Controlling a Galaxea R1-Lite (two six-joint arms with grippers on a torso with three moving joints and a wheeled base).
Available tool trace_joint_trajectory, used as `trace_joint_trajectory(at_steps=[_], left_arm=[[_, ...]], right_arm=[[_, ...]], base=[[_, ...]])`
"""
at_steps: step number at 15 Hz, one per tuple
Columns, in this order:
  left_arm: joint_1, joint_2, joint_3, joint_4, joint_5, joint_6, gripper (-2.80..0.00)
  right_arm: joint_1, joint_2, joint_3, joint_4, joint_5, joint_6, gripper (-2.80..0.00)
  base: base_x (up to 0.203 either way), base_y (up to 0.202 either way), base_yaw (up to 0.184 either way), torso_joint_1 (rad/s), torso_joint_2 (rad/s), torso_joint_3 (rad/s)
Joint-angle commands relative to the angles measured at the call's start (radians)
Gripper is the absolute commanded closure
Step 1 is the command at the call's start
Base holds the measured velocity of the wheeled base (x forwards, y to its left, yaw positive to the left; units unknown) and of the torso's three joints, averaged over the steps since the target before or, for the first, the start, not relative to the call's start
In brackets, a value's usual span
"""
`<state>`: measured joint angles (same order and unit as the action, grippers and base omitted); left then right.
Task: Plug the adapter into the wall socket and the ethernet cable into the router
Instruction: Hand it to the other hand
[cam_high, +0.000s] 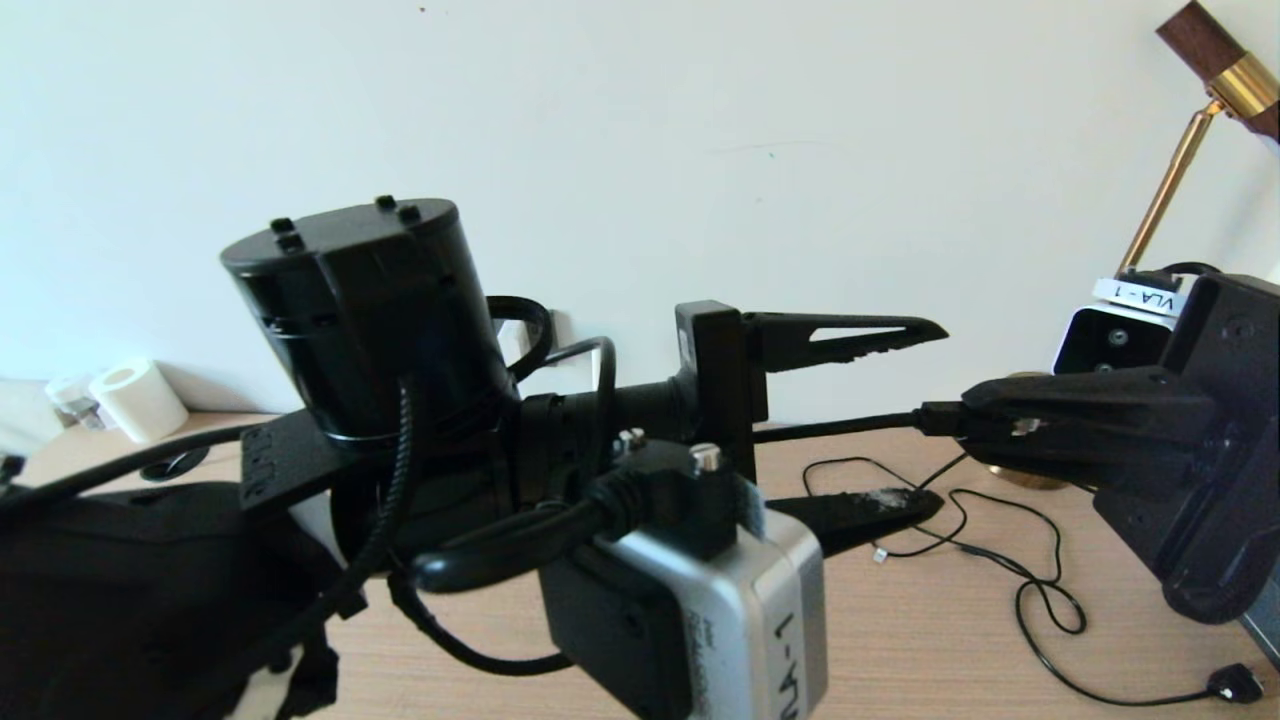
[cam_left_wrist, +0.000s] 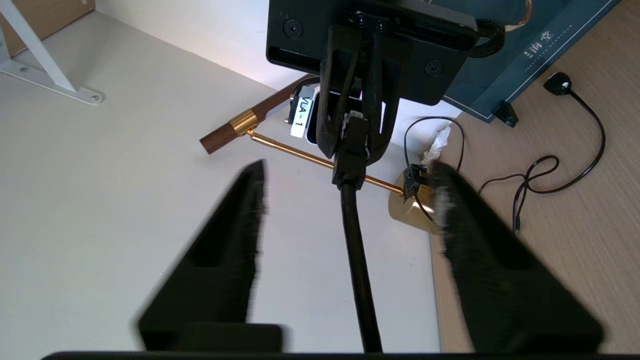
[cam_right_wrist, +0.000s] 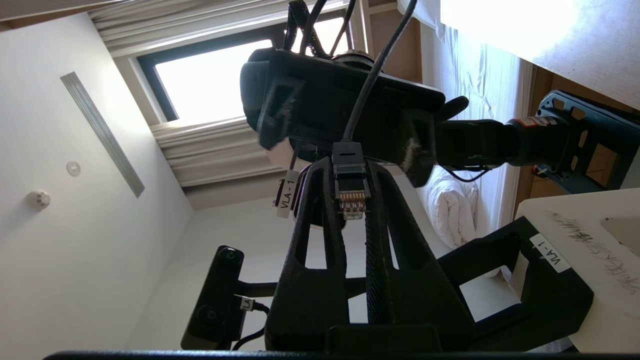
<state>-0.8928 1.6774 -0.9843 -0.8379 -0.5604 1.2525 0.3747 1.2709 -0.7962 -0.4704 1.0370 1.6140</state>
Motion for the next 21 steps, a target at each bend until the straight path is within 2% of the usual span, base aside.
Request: trace_joint_trajectory(at_steps=[1, 16, 17, 21], left_arm=[[-0.002, -0.004, 0.004, -0.006, -0.003, 0.007, 0.0], [-0.008, 0.002, 0.006, -0.004, -0.003, 0.008, 0.0], [-0.008, 0.002, 0.007, -0.004, -0.003, 0.008, 0.0], [0.001, -0.03, 0.058, -0.004, 0.001, -0.011, 0.0]], right_arm=[[0.001, 0.002, 0.0, -0.004, 0.006, 0.009, 0.0], [0.023, 0.02, 0.002, -0.002, 0.006, -0.019, 0.0], [0.023, 0.021, 0.002, -0.002, 0.006, -0.019, -2.8], [0.015, 0.005, 0.0, -0.002, -0.004, -0.018, -2.8]], base=[[0.0, 0.0, 0.0, 0.0, 0.0, 0.0], [0.0, 0.0, 0.0, 0.0, 0.0, 0.0], [0.0, 0.0, 0.0, 0.0, 0.0, 0.0], [0.0, 0.0, 0.0, 0.0, 0.0, 0.0]])
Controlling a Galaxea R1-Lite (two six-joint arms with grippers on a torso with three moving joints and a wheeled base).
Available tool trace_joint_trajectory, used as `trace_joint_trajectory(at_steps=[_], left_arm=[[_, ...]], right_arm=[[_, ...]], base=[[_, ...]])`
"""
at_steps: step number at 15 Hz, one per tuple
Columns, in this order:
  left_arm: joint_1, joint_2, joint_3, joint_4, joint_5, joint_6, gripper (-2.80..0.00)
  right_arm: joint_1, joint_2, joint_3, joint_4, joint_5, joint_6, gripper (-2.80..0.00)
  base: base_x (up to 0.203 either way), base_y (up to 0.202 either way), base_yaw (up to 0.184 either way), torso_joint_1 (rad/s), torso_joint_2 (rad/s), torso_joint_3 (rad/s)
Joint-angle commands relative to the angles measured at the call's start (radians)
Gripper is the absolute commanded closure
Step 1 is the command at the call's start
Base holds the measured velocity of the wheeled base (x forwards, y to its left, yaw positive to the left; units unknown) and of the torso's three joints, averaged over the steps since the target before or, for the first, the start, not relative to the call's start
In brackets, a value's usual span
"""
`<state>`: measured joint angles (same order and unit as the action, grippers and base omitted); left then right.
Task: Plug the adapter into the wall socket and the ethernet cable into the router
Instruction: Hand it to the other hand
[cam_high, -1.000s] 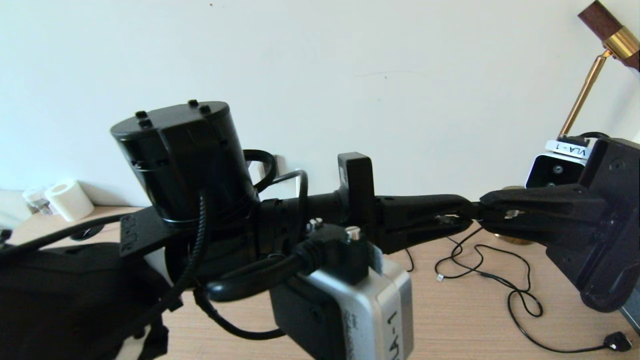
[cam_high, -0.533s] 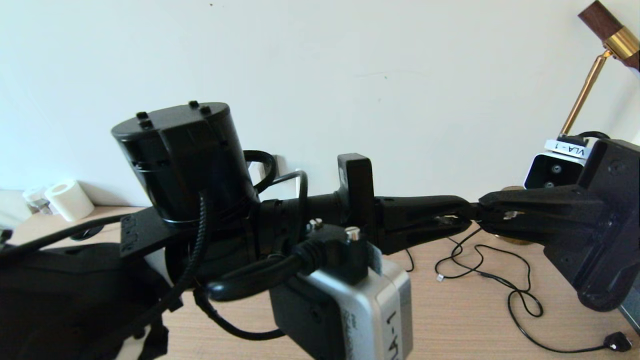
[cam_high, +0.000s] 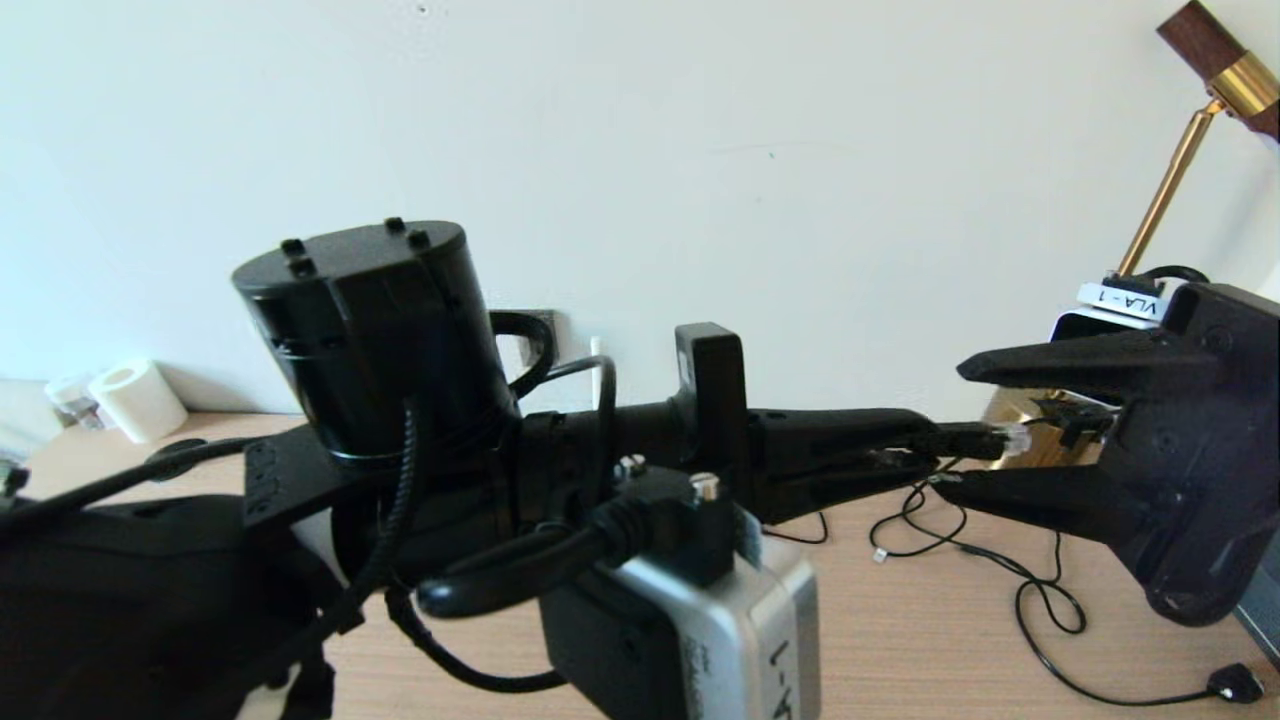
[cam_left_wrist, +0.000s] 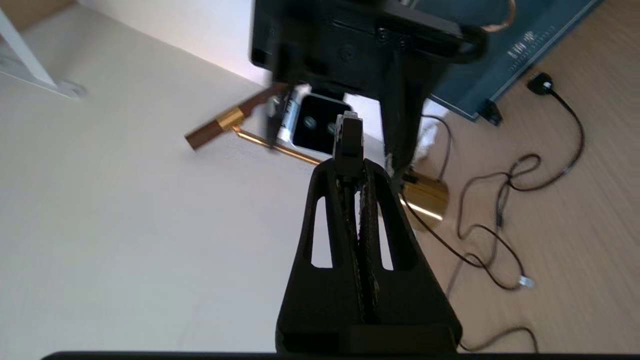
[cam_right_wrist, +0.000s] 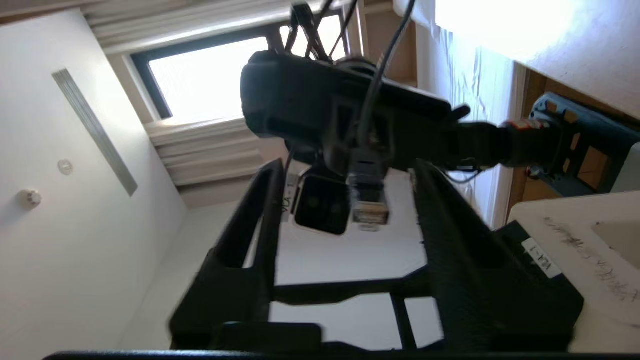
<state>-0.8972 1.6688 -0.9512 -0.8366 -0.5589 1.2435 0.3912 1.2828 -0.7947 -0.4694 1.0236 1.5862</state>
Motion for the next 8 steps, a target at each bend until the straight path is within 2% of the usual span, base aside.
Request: trace_joint_trajectory(at_steps=[1, 3, 4, 5, 6, 8], left_arm=[[0.013, -0.036, 0.05, -0.006, 0.015, -0.065, 0.0], [0.053, -0.092, 0.107, -0.022, 0.073, -0.249, 0.0], [0.077, -0.113, 0.135, -0.043, 0.102, -0.388, 0.0], [0.092, -0.128, 0.157, -0.069, 0.143, -0.523, 0.0], [0.1, -0.14, 0.18, -0.099, 0.218, -0.68, 0.0], [0.108, -0.169, 0.213, -0.14, 0.417, -1.019, 0.0]], right_arm=[[-0.007, -0.023, -0.001, -0.004, -0.029, 0.009, -2.8], [-0.009, -0.092, 0.002, -0.005, -0.165, -0.027, -2.8], [-0.016, -0.131, 0.013, -0.003, -0.242, -0.139, -2.8], [-0.028, -0.164, 0.029, 0.004, -0.309, -0.264, -2.8], [-0.044, -0.203, 0.052, 0.022, -0.401, -0.41, -2.8], [-0.06, -0.26, 0.112, 0.078, -0.648, -0.775, -2.8]], base=[[0.0, 0.0, 0.0, 0.0, 0.0, 0.0], [0.0, 0.0, 0.0, 0.0, 0.0, 0.0], [0.0, 0.0, 0.0, 0.0, 0.0, 0.0], [0.0, 0.0, 0.0, 0.0, 0.0, 0.0], [0.0, 0.0, 0.0, 0.0, 0.0, 0.0], [0.0, 0.0, 0.0, 0.0, 0.0, 0.0]])
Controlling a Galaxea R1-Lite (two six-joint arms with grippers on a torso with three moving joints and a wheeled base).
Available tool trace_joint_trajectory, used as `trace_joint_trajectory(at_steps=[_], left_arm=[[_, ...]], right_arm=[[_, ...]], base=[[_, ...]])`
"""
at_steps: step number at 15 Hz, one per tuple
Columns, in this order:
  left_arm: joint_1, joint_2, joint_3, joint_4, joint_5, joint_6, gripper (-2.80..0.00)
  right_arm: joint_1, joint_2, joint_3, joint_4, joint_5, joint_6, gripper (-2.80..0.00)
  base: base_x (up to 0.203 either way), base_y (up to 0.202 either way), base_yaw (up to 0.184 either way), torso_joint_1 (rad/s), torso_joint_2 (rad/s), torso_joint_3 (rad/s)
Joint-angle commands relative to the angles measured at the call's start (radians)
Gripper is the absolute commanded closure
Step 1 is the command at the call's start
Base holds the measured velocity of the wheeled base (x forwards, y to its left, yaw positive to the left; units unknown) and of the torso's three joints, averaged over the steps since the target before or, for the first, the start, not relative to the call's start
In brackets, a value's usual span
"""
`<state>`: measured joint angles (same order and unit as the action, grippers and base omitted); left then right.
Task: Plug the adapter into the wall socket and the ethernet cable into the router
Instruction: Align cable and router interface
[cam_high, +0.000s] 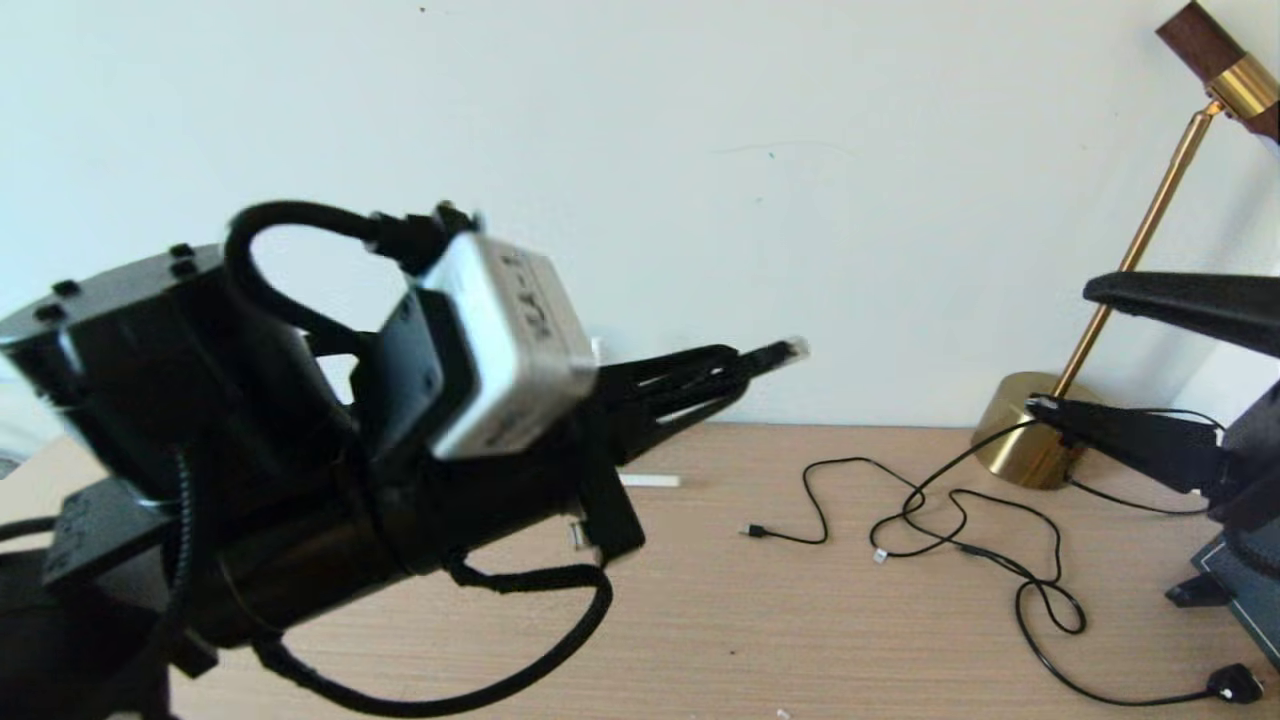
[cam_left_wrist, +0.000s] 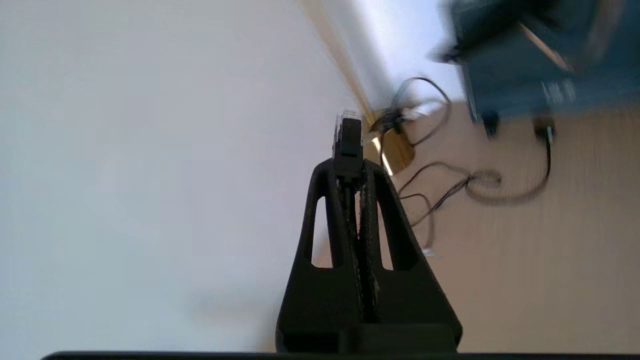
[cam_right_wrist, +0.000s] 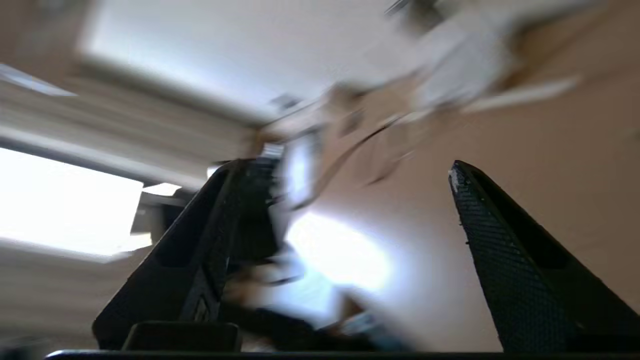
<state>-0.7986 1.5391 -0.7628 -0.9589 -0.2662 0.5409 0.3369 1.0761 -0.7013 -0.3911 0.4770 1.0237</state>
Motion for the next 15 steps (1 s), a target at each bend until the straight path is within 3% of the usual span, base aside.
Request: trace_joint_trajectory(at_steps=[1, 2, 3, 6, 10, 12, 14, 15], left_arm=[[0.02, -0.059, 0.036, -0.026, 0.218, -0.493, 0.0], [0.05, -0.079, 0.051, -0.024, 0.282, -0.635, 0.0], [0.105, -0.092, 0.074, -0.015, 0.316, -0.707, 0.0], [0.246, -0.091, 0.153, -0.003, 0.371, -0.774, 0.0], [0.412, -0.037, 0.201, 0.004, 0.397, -0.841, 0.0], [0.478, 0.04, 0.23, 0.001, 0.393, -0.845, 0.0], [0.5, 0.112, 0.241, -0.002, 0.397, -0.849, 0.0], [0.504, 0.144, 0.243, -0.003, 0.401, -0.849, 0.0]], right_arm=[[-0.01, -0.084, 0.064, 0.018, -0.272, -0.426, -2.8], [-0.013, -0.135, 0.115, 0.03, -0.429, -0.591, -2.8], [-0.014, -0.21, 0.159, 0.04, -0.505, -0.671, 0.0], [-0.017, -0.405, 0.282, 0.139, -0.577, -0.791, 0.0], [-0.043, -0.582, 0.214, 0.693, -0.625, -0.864, 0.0], [-0.188, -0.596, 0.196, 0.735, -0.683, -0.892, 0.0], [-0.342, -0.641, 0.198, 0.742, -0.717, -0.929, 0.0], [-0.368, -0.708, 0.211, 0.742, -0.718, -0.951, 0.0]], base=[[0.0, 0.0, 0.0, 0.0, 0.0, 0.0], [0.0, 0.0, 0.0, 0.0, 0.0, 0.0], [0.0, 0.0, 0.0, 0.0, 0.0, 0.0], [0.0, 0.0, 0.0, 0.0, 0.0, 0.0], [0.0, 0.0, 0.0, 0.0, 0.0, 0.0], [0.0, 0.0, 0.0, 0.0, 0.0, 0.0], [0.0, 0.0, 0.0, 0.0, 0.0, 0.0], [0.0, 0.0, 0.0, 0.0, 0.0, 0.0]])
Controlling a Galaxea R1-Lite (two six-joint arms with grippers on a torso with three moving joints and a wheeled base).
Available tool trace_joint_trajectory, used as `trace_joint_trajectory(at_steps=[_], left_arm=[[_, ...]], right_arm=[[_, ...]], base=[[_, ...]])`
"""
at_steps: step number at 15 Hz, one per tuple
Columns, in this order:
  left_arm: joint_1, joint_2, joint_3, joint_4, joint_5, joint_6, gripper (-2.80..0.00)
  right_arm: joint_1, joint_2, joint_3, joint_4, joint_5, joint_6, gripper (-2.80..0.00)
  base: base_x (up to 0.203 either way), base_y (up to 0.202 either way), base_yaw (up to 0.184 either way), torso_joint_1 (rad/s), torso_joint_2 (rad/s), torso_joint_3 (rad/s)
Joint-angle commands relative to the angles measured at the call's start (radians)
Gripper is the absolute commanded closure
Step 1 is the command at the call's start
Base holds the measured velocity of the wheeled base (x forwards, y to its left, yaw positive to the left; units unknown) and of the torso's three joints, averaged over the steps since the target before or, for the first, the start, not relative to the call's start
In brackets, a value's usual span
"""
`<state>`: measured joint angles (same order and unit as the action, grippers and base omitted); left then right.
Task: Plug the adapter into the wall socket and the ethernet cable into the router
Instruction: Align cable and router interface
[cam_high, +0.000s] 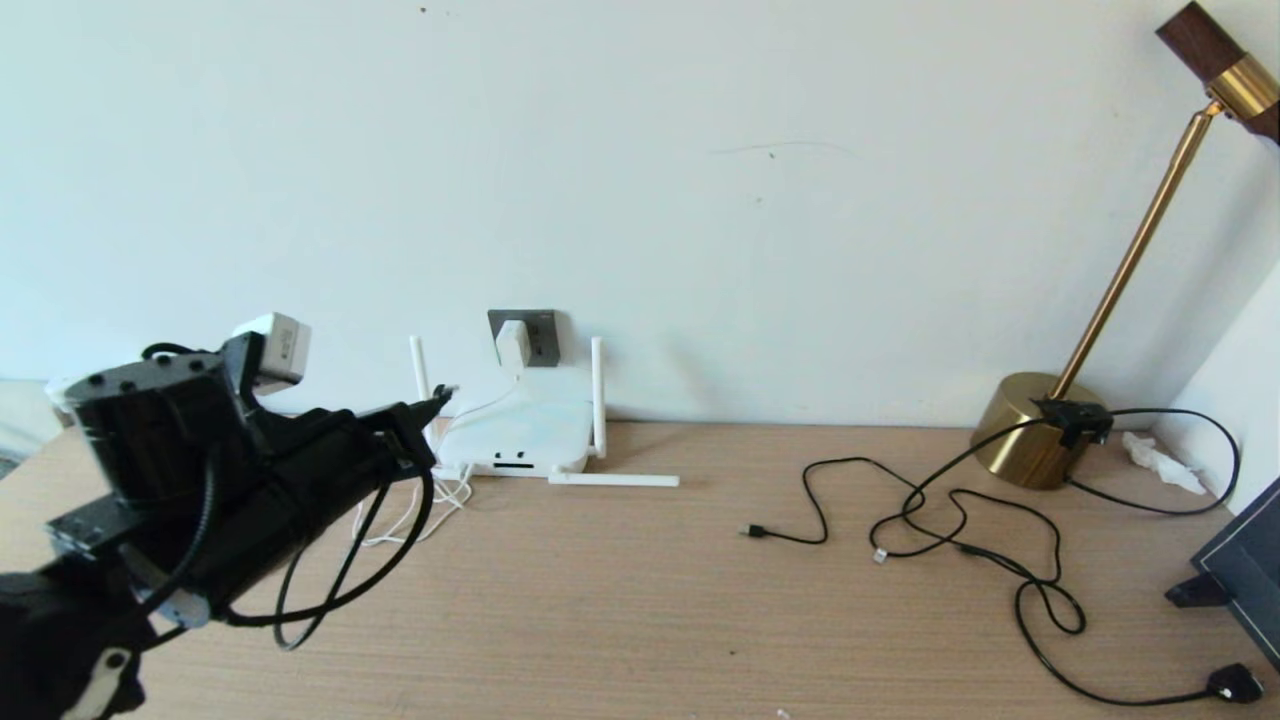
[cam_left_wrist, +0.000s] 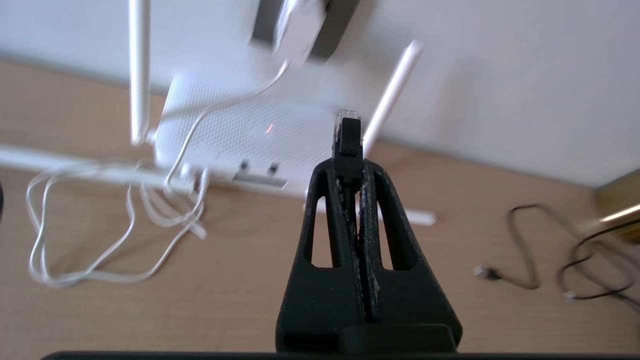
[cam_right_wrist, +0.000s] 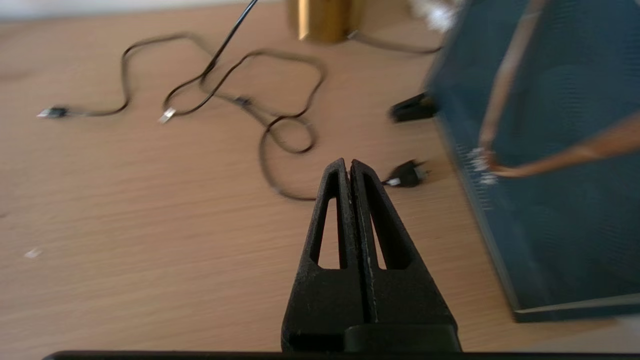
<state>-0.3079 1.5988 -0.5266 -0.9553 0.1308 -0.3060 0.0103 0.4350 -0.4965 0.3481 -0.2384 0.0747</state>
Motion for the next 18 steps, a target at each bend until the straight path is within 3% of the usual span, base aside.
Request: trace_joint_trajectory(at_steps=[1, 3, 7, 9, 10, 15, 18], left_arm=[[0.018, 0.109, 0.008, -0.006, 0.005, -0.002, 0.0], [0.03, 0.179, 0.005, -0.009, 0.006, -0.002, 0.0], [0.031, 0.307, -0.008, -0.047, 0.016, -0.003, 0.0], [0.03, 0.365, -0.009, -0.084, 0.018, 0.001, 0.0], [0.027, 0.378, -0.011, -0.087, 0.021, 0.004, 0.0], [0.017, 0.432, -0.047, -0.085, 0.051, 0.008, 0.0], [0.008, 0.454, -0.082, -0.085, 0.059, 0.013, 0.0]], right_arm=[[-0.047, -0.126, 0.022, 0.002, 0.013, -0.023, 0.0], [-0.04, -0.221, 0.116, -0.072, 0.077, -0.058, 0.0], [-0.016, -0.412, 0.369, -0.365, 0.147, -0.112, 0.0], [-0.013, -0.433, 0.487, -0.532, 0.193, -0.122, 0.0], [-0.012, -0.433, 0.496, -0.551, 0.198, -0.124, 0.0], [-0.012, -0.433, 0.483, -0.316, 0.219, -0.117, 0.0], [-0.012, -0.433, 0.483, -0.318, 0.221, -0.118, 0.0]], base=[[0.0, 0.0, 0.0, 0.0, 0.0, 0.0], [0.0, 0.0, 0.0, 0.0, 0.0, 0.0], [0.0, 0.0, 0.0, 0.0, 0.0, 0.0], [0.0, 0.0, 0.0, 0.0, 0.0, 0.0], [0.0, 0.0, 0.0, 0.0, 0.0, 0.0], [0.0, 0.0, 0.0, 0.0, 0.0, 0.0], [0.0, 0.0, 0.0, 0.0, 0.0, 0.0]])
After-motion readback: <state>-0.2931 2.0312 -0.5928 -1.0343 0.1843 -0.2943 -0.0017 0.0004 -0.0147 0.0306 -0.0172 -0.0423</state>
